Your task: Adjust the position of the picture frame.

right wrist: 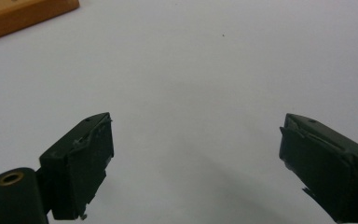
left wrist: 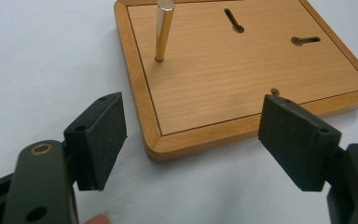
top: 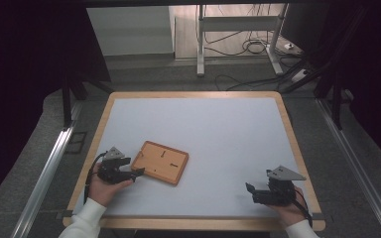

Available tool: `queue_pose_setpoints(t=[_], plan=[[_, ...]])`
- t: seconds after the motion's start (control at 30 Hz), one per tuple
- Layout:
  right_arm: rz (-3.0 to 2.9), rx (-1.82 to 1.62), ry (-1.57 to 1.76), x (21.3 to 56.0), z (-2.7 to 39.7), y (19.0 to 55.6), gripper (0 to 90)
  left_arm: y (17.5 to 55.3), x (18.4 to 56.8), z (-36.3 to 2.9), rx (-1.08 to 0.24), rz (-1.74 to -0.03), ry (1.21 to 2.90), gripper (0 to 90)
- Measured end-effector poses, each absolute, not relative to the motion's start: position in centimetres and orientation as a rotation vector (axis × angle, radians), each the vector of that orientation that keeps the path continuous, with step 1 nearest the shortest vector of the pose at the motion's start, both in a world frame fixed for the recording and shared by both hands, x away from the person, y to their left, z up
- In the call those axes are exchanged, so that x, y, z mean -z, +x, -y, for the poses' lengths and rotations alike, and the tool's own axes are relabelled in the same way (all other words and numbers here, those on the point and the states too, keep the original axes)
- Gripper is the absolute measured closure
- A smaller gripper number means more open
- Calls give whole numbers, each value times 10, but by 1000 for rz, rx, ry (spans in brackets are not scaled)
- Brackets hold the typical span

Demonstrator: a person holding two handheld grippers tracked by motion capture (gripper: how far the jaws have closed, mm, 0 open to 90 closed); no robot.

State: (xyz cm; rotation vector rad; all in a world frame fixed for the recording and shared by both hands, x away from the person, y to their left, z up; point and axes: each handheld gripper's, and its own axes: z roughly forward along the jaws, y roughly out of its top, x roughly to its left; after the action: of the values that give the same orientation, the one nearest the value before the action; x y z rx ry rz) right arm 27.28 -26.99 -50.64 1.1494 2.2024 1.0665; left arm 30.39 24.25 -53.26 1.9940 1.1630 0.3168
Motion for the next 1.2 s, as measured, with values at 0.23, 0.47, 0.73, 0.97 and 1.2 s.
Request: queue_pose_setpoints(t=[0.23,0.47,0.73,0.97,1.2], plan=[[-2249,-1028,1098,507,269,276,146,304,533,-244,-328,-1178,1982,232],[-2229,-1024,1109,504,271,274,159,303,532,-244,-329,-1171,1985,233],[-2245,-1027,1120,507,270,276,166,304,532,-244,-324,-1169,1987,233],[-2266,-1017,1113,509,269,276,167,303,531,-243,-330,-1178,1975,233],[-2273,-1027,1100,509,267,273,167,301,527,-239,-329,-1197,1966,235]])
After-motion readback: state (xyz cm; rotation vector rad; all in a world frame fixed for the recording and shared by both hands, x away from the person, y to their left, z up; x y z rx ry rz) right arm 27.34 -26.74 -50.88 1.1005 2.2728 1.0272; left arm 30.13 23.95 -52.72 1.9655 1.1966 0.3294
